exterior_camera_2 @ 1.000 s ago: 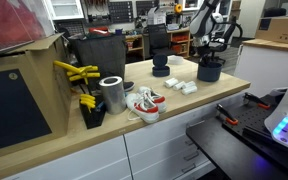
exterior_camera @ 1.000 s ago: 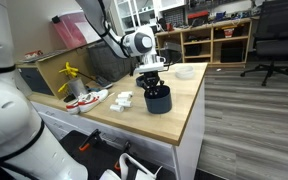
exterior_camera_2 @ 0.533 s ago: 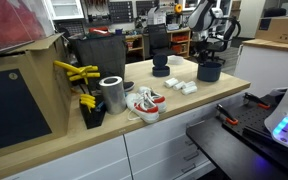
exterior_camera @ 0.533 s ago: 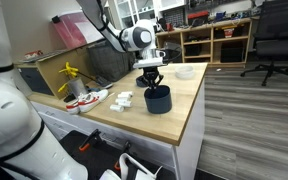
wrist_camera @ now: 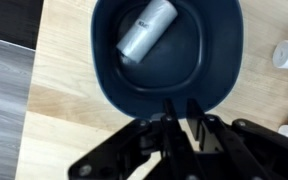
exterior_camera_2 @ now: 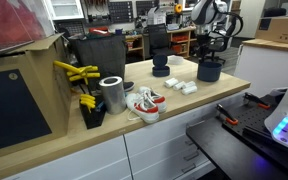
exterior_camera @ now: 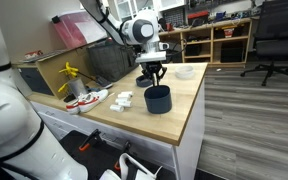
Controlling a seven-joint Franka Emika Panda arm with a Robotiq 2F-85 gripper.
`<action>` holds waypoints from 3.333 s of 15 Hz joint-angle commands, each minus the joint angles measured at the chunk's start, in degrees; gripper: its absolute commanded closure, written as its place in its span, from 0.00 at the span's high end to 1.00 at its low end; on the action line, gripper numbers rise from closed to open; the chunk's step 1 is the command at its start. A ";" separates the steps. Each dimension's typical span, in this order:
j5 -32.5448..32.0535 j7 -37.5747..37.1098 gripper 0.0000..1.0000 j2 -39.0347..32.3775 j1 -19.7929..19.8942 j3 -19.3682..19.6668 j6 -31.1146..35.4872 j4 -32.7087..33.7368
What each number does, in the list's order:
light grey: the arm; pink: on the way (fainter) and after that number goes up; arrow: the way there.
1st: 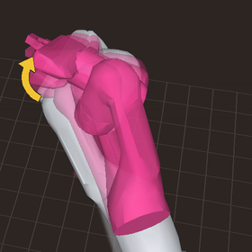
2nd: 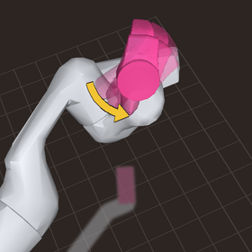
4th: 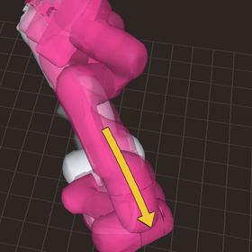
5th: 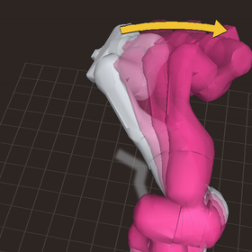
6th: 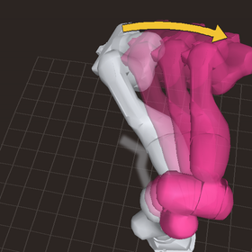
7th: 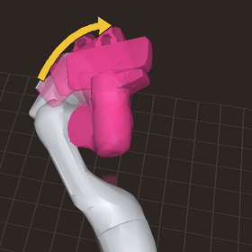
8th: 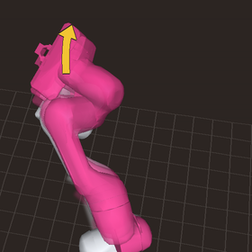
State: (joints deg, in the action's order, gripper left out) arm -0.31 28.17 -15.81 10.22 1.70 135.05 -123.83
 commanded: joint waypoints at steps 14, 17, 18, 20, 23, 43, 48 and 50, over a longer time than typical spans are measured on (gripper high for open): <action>-11.93 5.32 1.00 -1.70 0.79 4.77 -5.36 2.89; -11.41 3.39 0.99 -7.32 1.15 4.71 -0.36 3.69; -11.55 2.25 0.99 -9.50 1.19 4.69 1.92 4.04; -11.63 0.29 0.74 -13.13 1.35 4.58 5.56 4.88; -11.25 -1.51 0.57 -14.06 1.75 4.18 8.80 6.27; 18.96 21.01 0.01 -5.98 27.38 -31.16 45.27 -4.87; 20.39 23.51 0.01 -5.00 40.37 -44.64 40.44 -6.69; 18.40 18.69 0.01 -0.80 36.29 -37.66 31.40 -7.86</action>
State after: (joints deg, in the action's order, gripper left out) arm 19.31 50.75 -22.90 48.90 -41.32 175.92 -128.98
